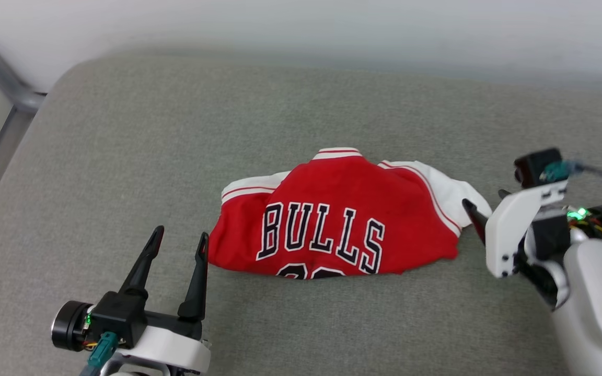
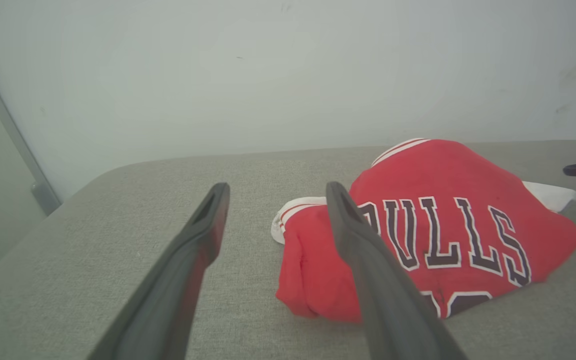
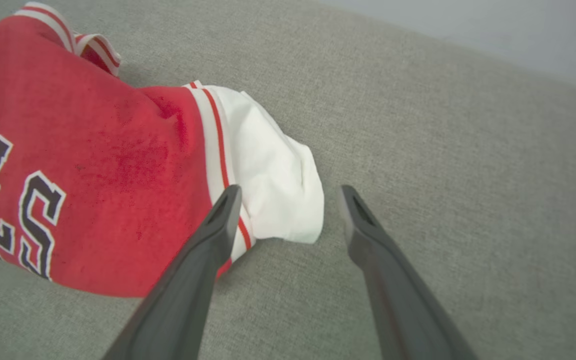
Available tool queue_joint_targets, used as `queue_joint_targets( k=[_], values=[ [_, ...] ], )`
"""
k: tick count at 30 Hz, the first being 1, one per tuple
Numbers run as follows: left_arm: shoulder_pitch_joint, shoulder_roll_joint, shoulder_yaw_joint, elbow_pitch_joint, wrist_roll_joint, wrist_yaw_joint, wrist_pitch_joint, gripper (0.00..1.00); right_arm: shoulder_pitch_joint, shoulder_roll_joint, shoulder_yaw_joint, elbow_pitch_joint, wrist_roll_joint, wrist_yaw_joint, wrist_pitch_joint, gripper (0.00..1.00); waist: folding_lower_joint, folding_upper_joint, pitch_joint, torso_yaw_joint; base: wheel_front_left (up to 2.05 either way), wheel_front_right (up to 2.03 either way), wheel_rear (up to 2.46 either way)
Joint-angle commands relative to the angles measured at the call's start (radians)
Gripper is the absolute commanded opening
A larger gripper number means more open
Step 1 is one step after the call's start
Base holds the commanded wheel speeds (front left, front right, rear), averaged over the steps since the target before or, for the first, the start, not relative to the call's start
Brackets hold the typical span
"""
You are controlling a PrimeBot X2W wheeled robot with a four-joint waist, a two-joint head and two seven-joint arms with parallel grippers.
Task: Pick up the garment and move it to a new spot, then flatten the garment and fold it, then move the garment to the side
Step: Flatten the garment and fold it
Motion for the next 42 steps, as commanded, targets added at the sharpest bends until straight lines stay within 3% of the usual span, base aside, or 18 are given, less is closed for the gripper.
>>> queue_joint_targets(
  k=[1,4,7,12,17,18,19,20,32,42],
  values=[
    [-0.019,-0.006,0.006,0.001,0.007,-0.008,-0.003,1.00,-0.039,-0.008,-0.014,0.011,0.033,-0.001,0.065,1.00,0.0000,-0.0001,0.032,0.032,0.00,0.00,0.00],
    [-0.033,-0.023,0.014,0.009,0.015,-0.022,-0.003,1.00,-0.096,-0.043,0.014,0.047,0.059,-0.001,0.244,1.00,0.0000,-0.0001,0.057,0.057,0.00,0.00,0.00],
    [-0.053,-0.036,0.013,0.018,0.024,-0.035,-0.003,1.00,-0.140,-0.055,0.008,0.081,0.096,-0.001,0.329,1.00,0.0000,-0.0001,0.080,0.087,0.00,0.00,0.00],
    [-0.071,-0.056,0.019,0.022,0.033,-0.046,-0.003,1.00,-0.172,-0.095,0.034,0.132,0.066,-0.001,0.355,1.00,0.0000,-0.0001,0.110,0.126,0.00,0.00,0.00],
    [-0.075,-0.061,0.032,0.027,0.040,-0.055,-0.003,1.00,-0.143,-0.082,0.051,0.203,0.055,-0.001,0.347,1.00,0.0000,-0.0001,0.120,0.141,0.00,0.00,0.00],
    [-0.076,-0.062,0.035,0.028,0.041,-0.056,-0.003,1.00,-0.135,-0.080,0.050,0.216,0.053,-0.001,0.341,0.71,0.0000,-0.0001,0.120,0.141,0.00,0.00,0.00],
    [-0.075,-0.062,0.038,0.029,0.043,-0.058,-0.003,1.00,-0.127,-0.078,0.053,0.227,0.052,-0.001,0.333,0.30,0.0000,-0.0001,0.117,0.140,0.00,0.00,0.00],
    [-0.074,-0.062,0.042,0.031,0.043,-0.059,-0.003,1.00,-0.120,-0.077,0.052,0.236,0.052,-0.001,0.321,0.00,0.0000,-0.0001,0.113,0.137,0.00,0.00,0.00],
    [-0.037,-0.059,0.071,0.031,0.058,-0.065,-0.003,1.00,-0.027,-0.101,-0.069,0.201,0.066,-0.002,0.161,0.00,0.0000,-0.0001,0.020,0.035,0.00,0.00,0.00],
    [-0.013,-0.056,0.081,0.023,0.064,-0.067,-0.003,1.00,0.093,-0.135,-0.291,0.144,-0.006,-0.001,0.154,0.00,0.0000,-0.0001,-0.006,-0.024,0.00,0.00,0.00]
  ],
)
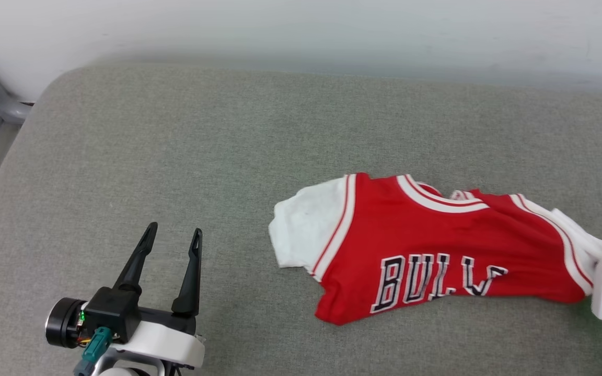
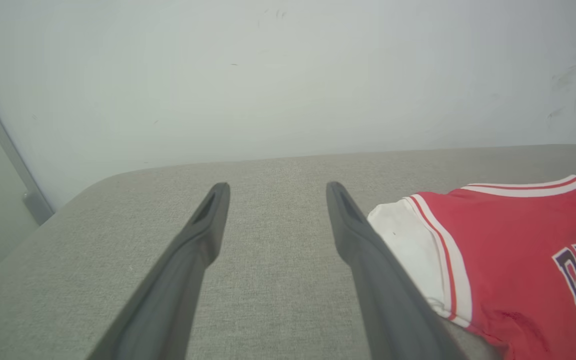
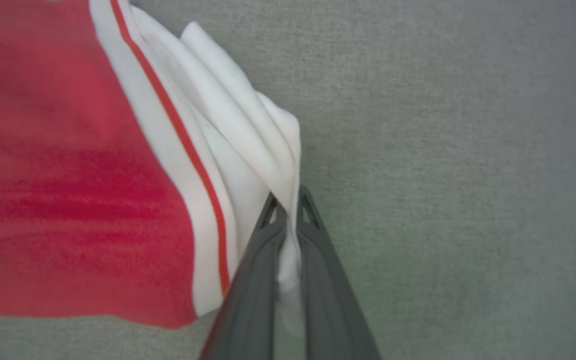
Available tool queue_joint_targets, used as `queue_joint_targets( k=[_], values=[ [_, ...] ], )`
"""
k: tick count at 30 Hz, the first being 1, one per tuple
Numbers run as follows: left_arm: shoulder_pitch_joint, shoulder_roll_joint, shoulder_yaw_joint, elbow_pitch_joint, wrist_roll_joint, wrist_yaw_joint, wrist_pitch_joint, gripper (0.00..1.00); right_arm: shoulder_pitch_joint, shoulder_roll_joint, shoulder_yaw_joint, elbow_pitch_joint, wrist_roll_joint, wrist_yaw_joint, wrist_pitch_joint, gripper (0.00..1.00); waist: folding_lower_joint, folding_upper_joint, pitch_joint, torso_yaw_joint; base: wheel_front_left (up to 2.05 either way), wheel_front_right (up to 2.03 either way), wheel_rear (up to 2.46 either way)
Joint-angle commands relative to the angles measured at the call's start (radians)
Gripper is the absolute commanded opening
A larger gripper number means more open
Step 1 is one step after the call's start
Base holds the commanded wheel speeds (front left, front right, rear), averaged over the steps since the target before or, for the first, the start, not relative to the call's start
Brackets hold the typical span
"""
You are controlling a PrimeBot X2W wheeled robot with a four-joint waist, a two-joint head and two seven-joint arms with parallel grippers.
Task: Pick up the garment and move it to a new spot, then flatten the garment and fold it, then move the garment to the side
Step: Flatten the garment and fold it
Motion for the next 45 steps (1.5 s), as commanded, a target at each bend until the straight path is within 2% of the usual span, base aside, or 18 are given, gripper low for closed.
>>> queue_joint_targets(
  k=[1,6,7,8,15,27,32,36,38,45],
  values=[
    [0.009,0.005,-0.003,-0.002,0.005,-0.001,-0.003,1.00,0.021,-0.004,-0.036,0.001,-0.031,-0.001,-0.004,0.00,0.0000,0.0000,-0.001,-0.008,0.00,0.00,0.00],
    [0.007,0.006,-0.008,0.003,0.007,-0.001,-0.003,1.00,0.041,0.023,-0.123,0.016,-0.117,-0.001,-0.031,0.00,0.0000,0.0000,-0.004,-0.018,0.00,0.00,0.00],
    [0.007,0.006,-0.009,0.004,0.007,-0.001,-0.003,1.00,0.041,0.030,-0.133,0.017,-0.131,-0.001,-0.044,0.44,0.0000,0.0000,-0.006,-0.020,0.00,0.00,0.00],
    [0.009,0.006,-0.011,0.005,0.007,-0.002,-0.003,1.00,0.039,0.038,-0.146,0.022,-0.138,-0.001,-0.052,1.00,0.0000,0.0000,-0.009,-0.022,0.00,0.00,0.00],
    [0.017,0.010,-0.016,0.009,0.005,-0.002,-0.003,1.00,0.017,0.088,-0.152,-0.017,-0.149,-0.001,-0.199,1.00,0.0000,0.0000,-0.043,-0.052,0.00,0.00,0.00],
    [0.037,-0.005,-0.048,0.006,-0.027,-0.003,-0.003,1.00,0.163,0.191,-0.038,-0.248,-0.021,-0.001,-0.519,1.00,0.0000,0.0000,-0.080,-0.114,0.00,0.00,0.00],
    [0.014,-0.002,-0.057,0.013,-0.043,-0.003,-0.003,1.00,0.202,0.222,-0.034,-0.318,-0.006,-0.001,-0.568,1.00,0.0000,0.0000,-0.059,-0.137,0.00,0.00,0.00],
    [-0.044,0.034,-0.097,0.058,-0.050,-0.003,0.003,1.00,0.217,0.233,-0.033,-0.391,-0.019,-0.001,-0.567,1.00,0.0000,0.0000,-0.022,-0.158,0.00,0.00,0.00],
    [-0.098,0.054,-0.133,0.088,-0.067,-0.003,0.054,1.00,0.224,0.238,-0.038,-0.422,-0.022,-0.001,-0.558,1.00,0.0000,0.0000,-0.005,-0.165,0.00,0.00,0.00],
    [-0.287,0.107,-0.223,0.170,-0.130,-0.003,0.434,1.00,0.230,0.252,-0.035,-0.497,-0.053,-0.001,-0.530,1.00,0.0000,0.0000,0.062,-0.192,0.00,0.00,0.00]
  ],
)
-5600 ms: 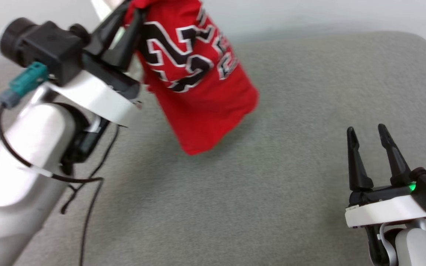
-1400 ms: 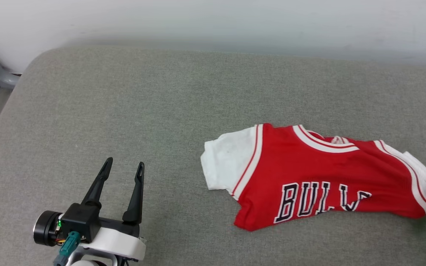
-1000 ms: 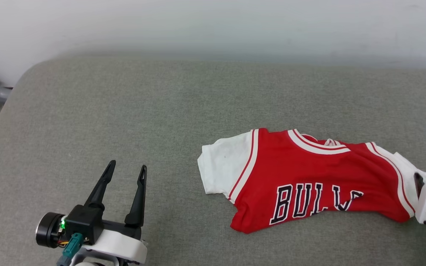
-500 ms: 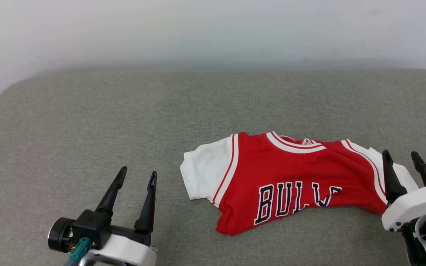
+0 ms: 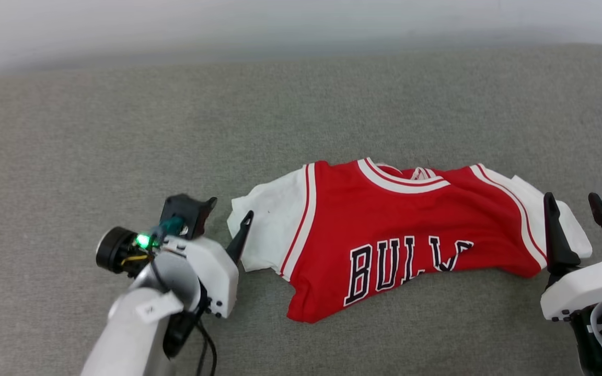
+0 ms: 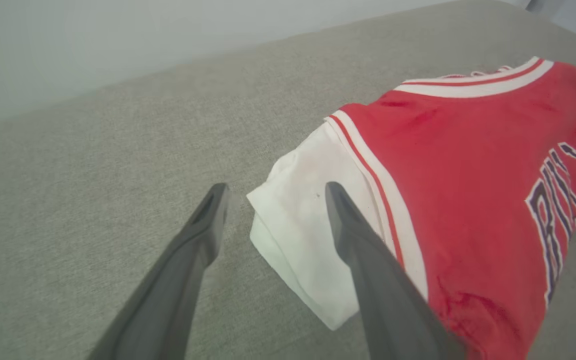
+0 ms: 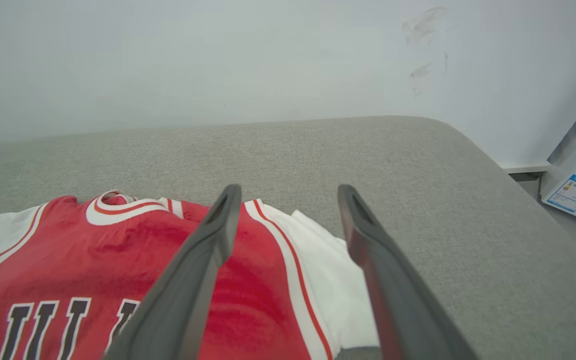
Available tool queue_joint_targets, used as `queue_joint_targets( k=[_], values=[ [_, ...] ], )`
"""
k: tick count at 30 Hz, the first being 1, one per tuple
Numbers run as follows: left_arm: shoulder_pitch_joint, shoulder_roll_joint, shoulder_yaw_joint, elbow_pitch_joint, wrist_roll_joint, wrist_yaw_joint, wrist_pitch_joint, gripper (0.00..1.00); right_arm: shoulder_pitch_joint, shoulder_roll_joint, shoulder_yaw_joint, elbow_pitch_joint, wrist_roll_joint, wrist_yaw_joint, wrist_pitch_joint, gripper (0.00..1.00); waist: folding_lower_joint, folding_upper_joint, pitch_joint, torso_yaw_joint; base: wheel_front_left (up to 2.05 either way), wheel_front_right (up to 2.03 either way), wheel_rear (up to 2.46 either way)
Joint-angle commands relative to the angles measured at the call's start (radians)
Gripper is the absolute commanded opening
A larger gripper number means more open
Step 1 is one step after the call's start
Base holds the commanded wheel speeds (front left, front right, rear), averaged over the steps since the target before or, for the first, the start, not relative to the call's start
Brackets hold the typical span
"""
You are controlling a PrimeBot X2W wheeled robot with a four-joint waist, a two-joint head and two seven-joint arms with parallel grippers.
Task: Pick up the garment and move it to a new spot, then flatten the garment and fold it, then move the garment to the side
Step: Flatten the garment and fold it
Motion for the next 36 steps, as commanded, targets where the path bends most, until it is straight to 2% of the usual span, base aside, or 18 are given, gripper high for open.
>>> queue_joint_targets(
  k=[1,6,14,15,16,17,19,27,31,36],
  values=[
    [-0.023,0.012,-0.006,0.012,0.006,-0.002,0.042,1.00,0.006,0.007,0.005,-0.010,-0.007,-0.001,0.002,1.00,0.0000,0.0000,0.023,-0.013,0.00,0.00,0.00],
    [-0.100,0.022,-0.023,0.073,0.015,0.005,0.175,1.00,0.003,0.014,0.023,-0.018,-0.013,-0.001,0.001,1.00,0.0000,0.0000,0.062,-0.028,0.00,0.00,0.00],
    [-0.137,0.022,-0.048,0.193,0.021,0.007,0.228,1.00,-0.010,0.022,0.036,-0.006,-0.024,-0.001,-0.019,1.00,0.0000,0.0000,0.102,-0.038,0.00,0.00,0.00],
    [-0.133,0.022,-0.051,0.211,0.020,0.007,0.230,0.75,-0.011,0.023,0.038,-0.004,-0.028,-0.001,-0.021,1.00,0.0000,0.0000,0.105,-0.038,0.00,0.00,0.00],
    [-0.128,0.023,-0.053,0.227,0.020,0.007,0.229,0.31,-0.011,0.023,0.039,-0.002,-0.032,-0.001,-0.023,1.00,0.0000,0.0000,0.107,-0.037,0.00,0.00,0.00],
    [-0.124,0.026,-0.055,0.240,0.018,0.007,0.224,0.00,-0.012,0.024,0.041,0.000,-0.033,-0.001,-0.025,1.00,0.0000,0.0000,0.108,-0.036,0.00,0.00,0.00],
    [-0.122,0.026,-0.050,0.255,0.009,0.009,0.192,0.00,-0.012,0.024,0.038,0.005,-0.035,-0.001,-0.029,1.00,0.0000,0.0000,0.107,-0.029,0.00,0.00,0.00],
    [-0.106,0.037,0.012,0.230,0.002,0.079,-0.014,0.00,0.006,0.027,0.031,0.045,-0.053,-0.001,-0.021,1.00,0.0000,0.0000,0.045,0.016,0.00,0.00,0.00],
    [-0.055,0.053,0.035,0.201,-0.008,0.101,-0.044,0.00,0.016,0.027,0.027,0.067,-0.057,-0.001,-0.011,1.00,0.0000,0.0000,0.009,0.042,0.00,0.00,0.00],
    [0.041,0.074,0.057,0.175,-0.038,0.110,-0.024,0.00,0.034,0.028,0.024,0.100,-0.063,-0.001,0.023,1.00,0.0000,0.0000,-0.021,0.066,0.00,0.00,0.00]
  ],
)
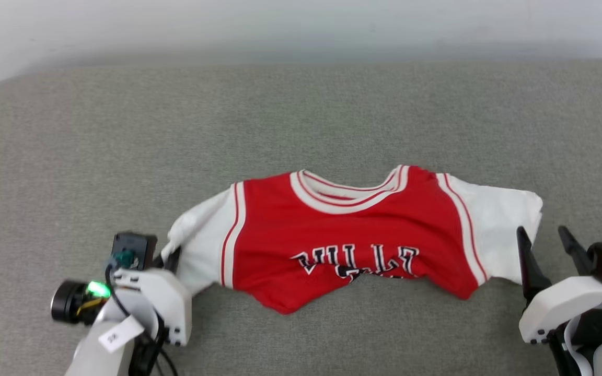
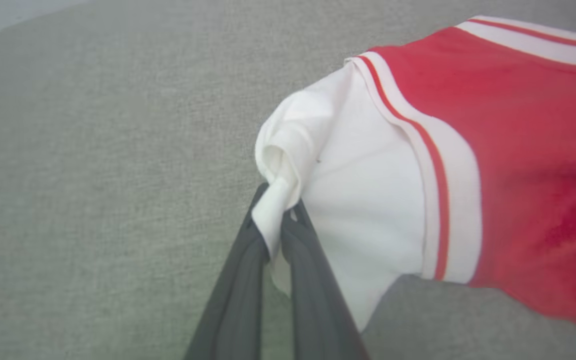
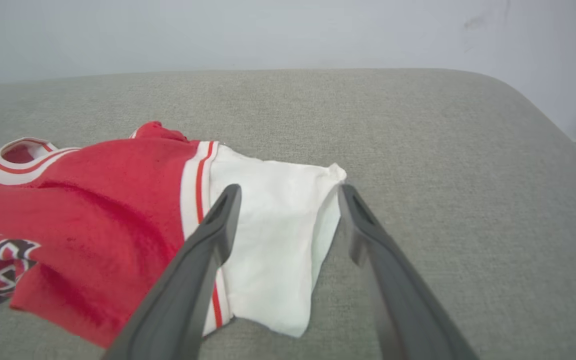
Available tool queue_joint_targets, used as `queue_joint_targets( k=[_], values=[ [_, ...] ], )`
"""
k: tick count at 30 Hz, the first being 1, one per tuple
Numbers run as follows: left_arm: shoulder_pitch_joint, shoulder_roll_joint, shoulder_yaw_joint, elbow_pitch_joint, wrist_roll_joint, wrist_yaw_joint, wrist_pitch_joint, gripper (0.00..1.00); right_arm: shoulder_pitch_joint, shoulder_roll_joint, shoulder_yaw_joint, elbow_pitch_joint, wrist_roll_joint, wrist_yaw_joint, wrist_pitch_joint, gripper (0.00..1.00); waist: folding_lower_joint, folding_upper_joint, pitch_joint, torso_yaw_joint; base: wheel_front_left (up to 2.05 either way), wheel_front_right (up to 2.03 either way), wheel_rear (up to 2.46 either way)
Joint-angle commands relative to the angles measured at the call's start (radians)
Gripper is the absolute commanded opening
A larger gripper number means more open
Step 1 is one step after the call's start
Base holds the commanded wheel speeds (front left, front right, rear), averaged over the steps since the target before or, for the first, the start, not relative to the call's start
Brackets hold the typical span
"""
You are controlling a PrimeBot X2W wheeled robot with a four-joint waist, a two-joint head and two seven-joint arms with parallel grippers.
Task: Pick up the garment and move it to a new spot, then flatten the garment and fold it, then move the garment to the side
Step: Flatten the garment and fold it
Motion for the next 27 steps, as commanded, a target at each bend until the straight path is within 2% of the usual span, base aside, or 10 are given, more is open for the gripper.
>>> queue_joint_targets(
  k=[1,5,7,15,20,23,27],
  values=[
    [0.037,0.004,0.007,-0.007,-0.013,0.006,0.007,0.00,0.018,0.003,-0.005,0.010,-0.004,-0.001,0.011,1.00,0.0000,0.0000,-0.018,0.015,0.00,0.00,0.00],
    [0.114,0.001,0.001,-0.020,-0.034,-0.001,0.022,0.00,0.033,0.004,-0.017,0.031,-0.009,-0.001,0.038,1.00,0.0000,0.0000,-0.037,0.028,0.00,0.00,0.00],
    [0.132,0.001,0.003,-0.026,-0.032,0.009,0.009,1.00,0.038,0.005,-0.020,0.036,-0.011,-0.001,0.043,1.00,0.0000,0.0000,-0.046,0.032,0.00,0.00,0.00],
    [0.172,0.001,0.017,-0.084,-0.032,0.037,-0.075,1.00,0.042,0.005,-0.011,0.035,-0.006,-0.001,0.055,1.00,0.0000,0.0000,-0.074,0.039,0.00,0.00,0.00],
    [0.185,0.008,0.033,-0.182,-0.024,0.055,-0.152,1.00,0.032,-0.015,0.007,0.018,0.005,-0.001,0.089,1.00,0.0000,0.0000,-0.077,0.039,0.00,0.00,0.00],
    [0.191,0.015,0.024,-0.251,-0.005,0.050,-0.220,1.00,-0.008,-0.070,0.019,0.006,0.005,-0.001,0.174,1.00,0.0000,0.0000,-0.066,0.052,0.00,0.00,0.00],
    [0.171,0.024,0.014,-0.313,0.031,0.051,-0.325,1.00,-0.084,-0.157,0.046,0.004,0.049,-0.001,0.367,1.00,0.0000,0.0000,-0.040,0.079,0.00,0.00,0.00]
  ],
)
